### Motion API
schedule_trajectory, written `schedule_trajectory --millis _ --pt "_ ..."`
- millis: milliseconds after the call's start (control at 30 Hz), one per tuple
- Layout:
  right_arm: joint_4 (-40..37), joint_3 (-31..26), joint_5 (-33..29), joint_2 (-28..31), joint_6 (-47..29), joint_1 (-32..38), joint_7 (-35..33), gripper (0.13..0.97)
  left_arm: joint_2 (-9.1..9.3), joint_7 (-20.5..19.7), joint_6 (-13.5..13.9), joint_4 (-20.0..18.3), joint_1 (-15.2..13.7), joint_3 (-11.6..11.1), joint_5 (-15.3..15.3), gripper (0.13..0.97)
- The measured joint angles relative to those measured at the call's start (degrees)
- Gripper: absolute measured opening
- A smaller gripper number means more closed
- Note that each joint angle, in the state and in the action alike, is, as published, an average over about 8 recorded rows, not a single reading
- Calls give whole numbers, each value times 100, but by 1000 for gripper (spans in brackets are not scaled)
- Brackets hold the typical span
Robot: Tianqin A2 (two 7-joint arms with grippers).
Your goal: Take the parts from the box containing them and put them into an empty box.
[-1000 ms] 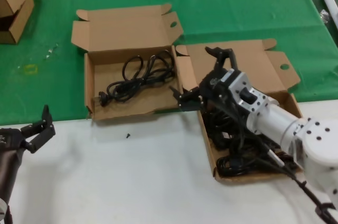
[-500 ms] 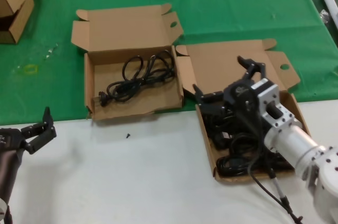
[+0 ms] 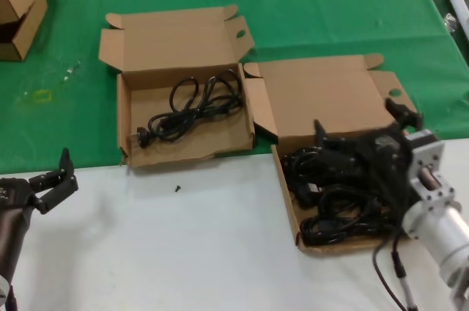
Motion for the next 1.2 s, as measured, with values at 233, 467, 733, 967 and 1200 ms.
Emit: schedule_trajectory --millis 233,467,733,967,1200 --pt "186 143 61 -19 186 -246 98 966 0 0 0 0 0 0 0 966" --pt "193 148 64 -19 193 -255 101 966 0 0 0 0 0 0 0 966" --pt "193 148 64 -19 193 -255 101 966 0 0 0 0 0 0 0 966" --pt "193 148 64 -19 193 -255 101 966 0 0 0 0 0 0 0 966" --pt "193 148 64 -19 193 -255 101 966 0 0 0 0 0 0 0 966"
